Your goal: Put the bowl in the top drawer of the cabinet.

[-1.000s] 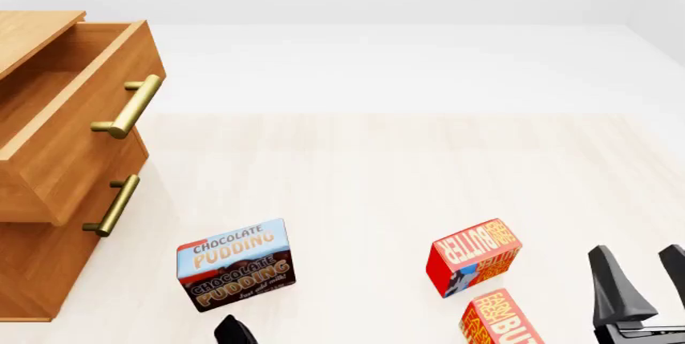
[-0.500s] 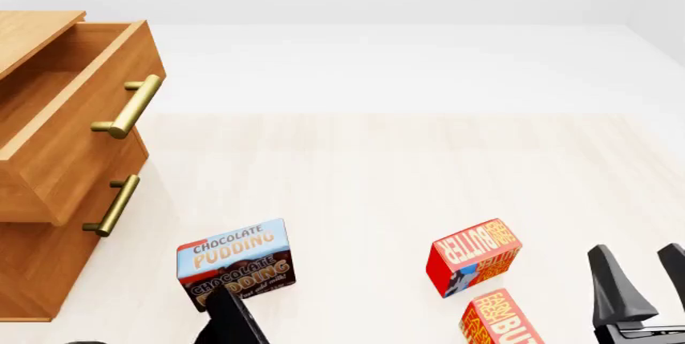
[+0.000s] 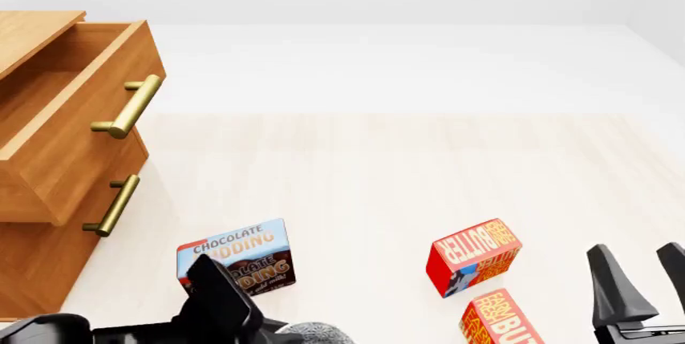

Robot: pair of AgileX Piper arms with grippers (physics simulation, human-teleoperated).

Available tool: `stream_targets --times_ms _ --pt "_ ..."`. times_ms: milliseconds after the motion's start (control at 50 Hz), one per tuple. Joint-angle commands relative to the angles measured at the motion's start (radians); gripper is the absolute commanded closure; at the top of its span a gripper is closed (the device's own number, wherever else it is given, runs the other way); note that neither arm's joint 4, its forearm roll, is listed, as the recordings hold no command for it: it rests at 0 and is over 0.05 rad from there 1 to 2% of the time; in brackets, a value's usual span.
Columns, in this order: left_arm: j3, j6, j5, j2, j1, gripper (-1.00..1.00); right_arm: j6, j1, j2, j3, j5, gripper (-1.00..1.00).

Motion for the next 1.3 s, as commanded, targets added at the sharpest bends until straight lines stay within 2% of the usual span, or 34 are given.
stream_targets --times_ms 20,60,140,300,480,800,1020,1300 --pt "-0.07 -0.001 0.083 -0.041 0.048 1.0 0.0 0.004 0.0 0.0 -0.003 -1.0" --pt "-0.079 0.006 0.091 -0.045 0.051 1.0 0.0 0.004 0.0 0.0 -0.003 -1.0" --pt "-0.158 0.023 0.153 -0.072 0.09 1.0 -0.001 0.005 0.0 0.0 -0.004 -1.0" --pt "-0.195 0.052 0.186 -0.08 0.126 1.0 -0.001 0.007 0.0 0.0 -0.004 -1.0" --pt "-0.305 0.126 0.263 -0.107 0.215 1.0 0.0 0.008 0.0 0.0 -0.005 -1.0" --pt "-0.496 0.209 0.386 -0.105 0.349 1.0 0.003 0.01 0.0 0.0 -0.008 -1.0" --pt "-0.633 0.216 0.425 -0.079 0.455 1.0 0.003 0.01 0.0 0.0 -0.008 -1.0" --pt "-0.801 0.268 0.498 -0.045 0.583 1.0 0.004 0.013 0.0 0.0 -0.009 -1.0"
